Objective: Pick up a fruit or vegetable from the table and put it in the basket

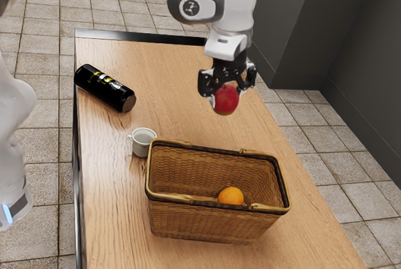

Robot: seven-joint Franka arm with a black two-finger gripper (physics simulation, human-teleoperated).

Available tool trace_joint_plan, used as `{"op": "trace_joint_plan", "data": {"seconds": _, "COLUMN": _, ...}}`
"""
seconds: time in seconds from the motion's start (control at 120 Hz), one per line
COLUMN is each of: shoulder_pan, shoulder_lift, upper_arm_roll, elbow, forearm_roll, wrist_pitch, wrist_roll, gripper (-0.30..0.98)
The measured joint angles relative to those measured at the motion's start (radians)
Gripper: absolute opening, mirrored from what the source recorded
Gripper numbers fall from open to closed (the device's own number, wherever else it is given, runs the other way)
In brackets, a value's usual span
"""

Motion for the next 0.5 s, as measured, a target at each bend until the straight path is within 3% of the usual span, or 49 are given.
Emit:
{"op": "trace_joint_plan", "data": {"seconds": 0.2, "shoulder_pan": -0.060, "shoulder_lift": 0.017, "upper_arm_roll": -0.042, "elbow": -0.003, "forearm_roll": 0.001, "wrist_pitch": -0.018, "wrist_roll": -0.037, "gripper": 0.29}}
{"op": "trace_joint_plan", "data": {"seconds": 0.5, "shoulder_pan": -0.224, "shoulder_lift": 0.142, "upper_arm_roll": -0.044, "elbow": -0.003, "forearm_roll": 0.002, "wrist_pitch": 0.003, "wrist_roll": -0.099, "gripper": 0.29}}
